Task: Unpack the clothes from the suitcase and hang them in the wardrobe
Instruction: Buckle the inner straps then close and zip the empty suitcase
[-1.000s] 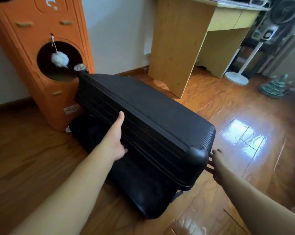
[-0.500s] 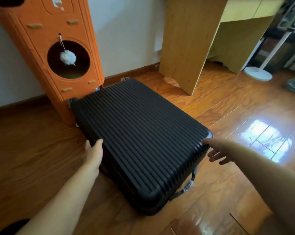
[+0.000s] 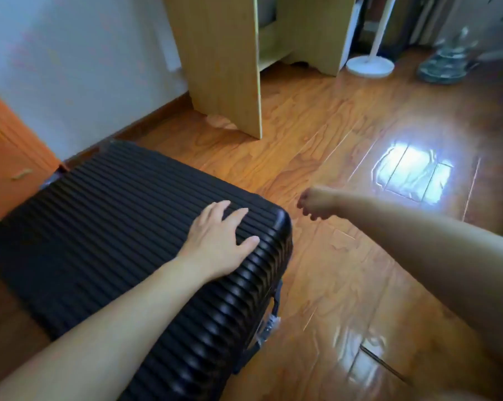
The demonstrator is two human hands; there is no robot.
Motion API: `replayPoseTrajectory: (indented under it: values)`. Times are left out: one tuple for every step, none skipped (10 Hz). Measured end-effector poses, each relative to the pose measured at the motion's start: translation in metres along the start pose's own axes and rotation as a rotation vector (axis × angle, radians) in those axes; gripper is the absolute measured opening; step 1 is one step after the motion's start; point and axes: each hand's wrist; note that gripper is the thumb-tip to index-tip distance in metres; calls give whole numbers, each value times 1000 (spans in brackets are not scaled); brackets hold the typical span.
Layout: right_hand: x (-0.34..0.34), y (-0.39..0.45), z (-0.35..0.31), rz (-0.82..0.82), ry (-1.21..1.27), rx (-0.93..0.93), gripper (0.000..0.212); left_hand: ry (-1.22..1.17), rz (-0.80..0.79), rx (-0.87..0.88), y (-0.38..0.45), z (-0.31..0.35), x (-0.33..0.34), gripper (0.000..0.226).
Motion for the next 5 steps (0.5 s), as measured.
replayPoseTrajectory:
  values:
    - [44, 27, 45, -86, 278, -71, 36, 132, -103, 39, 67, 36, 24, 81]
    - [91, 40, 83, -194, 741, -153, 49, 300, -66, 108, 118, 46, 55, 73]
    - [136, 38, 105, -180, 933, -251, 38, 358, -88, 159, 119, 48, 54, 67]
    - [151, 37, 124, -118, 788, -256, 46, 344, -219, 304, 71, 43, 46, 52]
    - [145, 44, 133, -272, 760, -238, 42, 184, -279, 402, 38, 24, 38, 30]
Point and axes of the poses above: each hand's wrist, its own y-axis towards the middle knuckle, its own x-axis out of the palm, z = x × y, and after that the axes turned 5 degrees about -z, right-handed
